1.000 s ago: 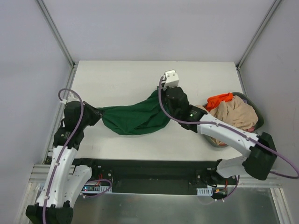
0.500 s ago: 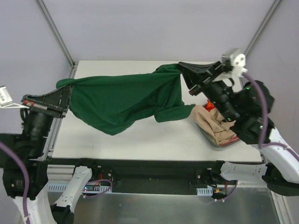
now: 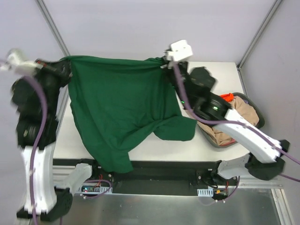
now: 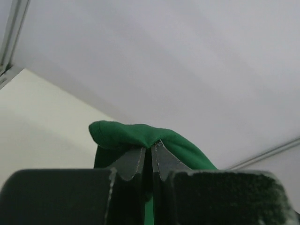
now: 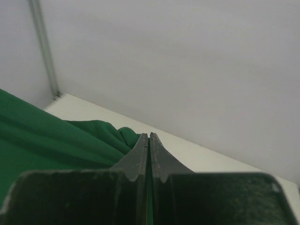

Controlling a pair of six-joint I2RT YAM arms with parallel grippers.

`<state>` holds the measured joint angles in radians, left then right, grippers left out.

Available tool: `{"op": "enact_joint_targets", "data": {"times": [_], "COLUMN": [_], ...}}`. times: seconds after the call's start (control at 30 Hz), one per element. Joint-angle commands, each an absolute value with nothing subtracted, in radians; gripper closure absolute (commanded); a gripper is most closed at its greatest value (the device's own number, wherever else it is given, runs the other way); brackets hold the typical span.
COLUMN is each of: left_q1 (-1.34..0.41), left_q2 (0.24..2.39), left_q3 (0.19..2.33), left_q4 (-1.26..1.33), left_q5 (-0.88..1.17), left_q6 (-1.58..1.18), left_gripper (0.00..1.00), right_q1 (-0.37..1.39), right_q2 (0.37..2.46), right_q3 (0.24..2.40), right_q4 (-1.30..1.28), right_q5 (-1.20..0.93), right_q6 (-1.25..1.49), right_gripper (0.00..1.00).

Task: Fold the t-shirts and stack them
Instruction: Flatten out the tshirt

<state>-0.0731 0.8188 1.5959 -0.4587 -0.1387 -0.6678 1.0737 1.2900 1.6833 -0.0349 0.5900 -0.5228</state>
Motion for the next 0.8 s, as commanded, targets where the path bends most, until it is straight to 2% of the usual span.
{"op": "enact_joint_targets", "data": {"times": [0.0,0.1,0.27,0.47,0.63,0.77], "left_q1": [-0.075,-0.075,-0.075,-0.075,-0.075,-0.075], "left_q2": [1.034,1.045,0.924,0.718,0.641,0.63], "left_q3": [1.617,1.638,1.611,1.508,1.546,1.597], "left_q4": [-0.443,-0.413,-0.319,-0.255,-0.256,-0.258], "left_q5": [-0.24,-0.233,-0.141,-0.063,0.066,0.083], "left_q6": [-0.571,-0.558,-0.522,-0.537,-0.543,-0.545], "left_gripper": [1.0,1.0,1.0,1.0,1.0,1.0], "right_q1": [1.009,1.0,0.999,1.002,1.014,1.026], "right_q2": [1.368,1.37,1.324,1.151,1.042,0.985], "right_q3": [1.706,1.709,1.694,1.586,1.605,1.623], "right_q4": [0.072,0.115,0.117,0.046,-0.089,-0.118], "right_q5": [0.808,0.802,0.74,0.563,0.408,0.31], "right_q6": [-0.65,-0.675,-0.713,-0.554,-0.444,-0.411], "right_gripper": [1.0,1.0,1.0,1.0,1.0,1.0]}}
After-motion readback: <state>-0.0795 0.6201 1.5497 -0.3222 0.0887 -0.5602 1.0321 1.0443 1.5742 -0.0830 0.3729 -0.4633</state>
